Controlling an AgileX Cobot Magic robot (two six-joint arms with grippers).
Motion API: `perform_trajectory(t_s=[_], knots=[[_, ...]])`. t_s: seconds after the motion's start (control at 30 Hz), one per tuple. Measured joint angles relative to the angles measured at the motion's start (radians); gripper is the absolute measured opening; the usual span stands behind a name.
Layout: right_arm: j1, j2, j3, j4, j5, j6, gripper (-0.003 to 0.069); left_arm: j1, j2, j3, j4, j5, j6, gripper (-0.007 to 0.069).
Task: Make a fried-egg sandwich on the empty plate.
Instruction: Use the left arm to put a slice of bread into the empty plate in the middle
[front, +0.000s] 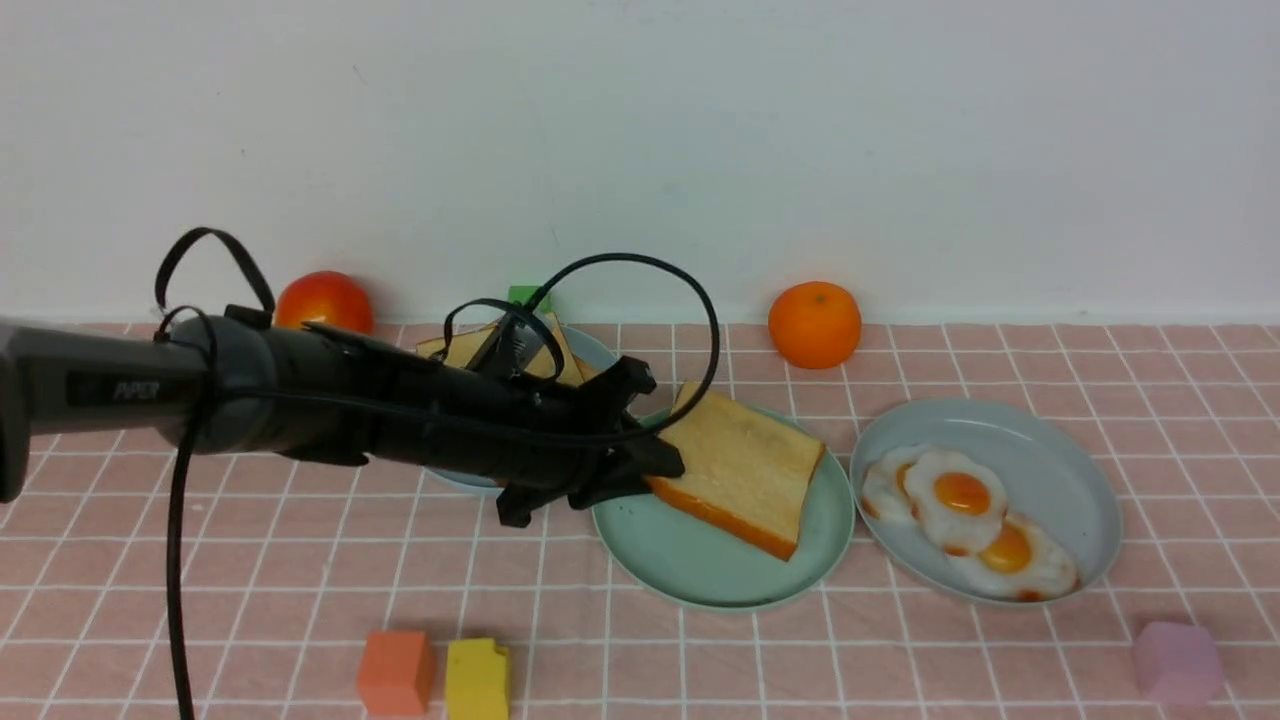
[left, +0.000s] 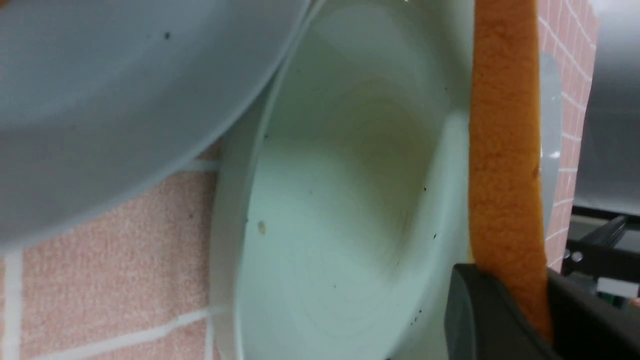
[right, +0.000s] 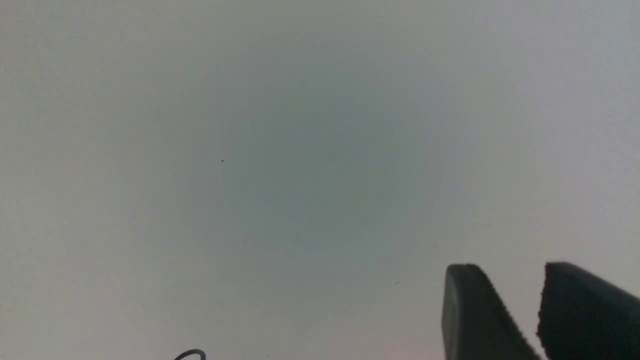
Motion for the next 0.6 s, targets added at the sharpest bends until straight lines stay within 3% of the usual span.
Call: perform_trajectory(t_s=[0.03, 0.07, 0.2, 0.37, 0.47, 0.6], knots=[[0.0, 0.0, 0.0, 0.0, -0.012, 0.0, 0.0239, 0.0, -0.002, 0.0, 0.021, 0.0, -0.02, 0.0198], [0.0, 0.0, 0.0, 0.0, -0.015, 0.0, 0.0239, 0.0, -0.002, 0.0, 0.024, 0.0, -0.022, 0.0198], [0.0, 0.0, -0.024, 0.001, -0.039, 0.0, 0.024, 0.0, -0.023, 0.0, 0.116, 0.024, -0.08, 0.0426], [0.0, 0.018, -0.213, 0.055, 0.133, 0.0, 0.024, 0.002, -0.08, -0.016, 0.205, 0.033, -0.151, 0.0614], [0.0, 0.093, -0.403, 0.09, 0.308, 0.0, 0.024, 0.019, -0.136, -0.053, 0.267, 0.057, -0.162, 0.0662], [0.0, 0.257, -0.629, 0.068, 0.514, 0.0, 0.024, 0.095, -0.231, -0.127, 0.377, 0.12, -0.212, 0.0649]])
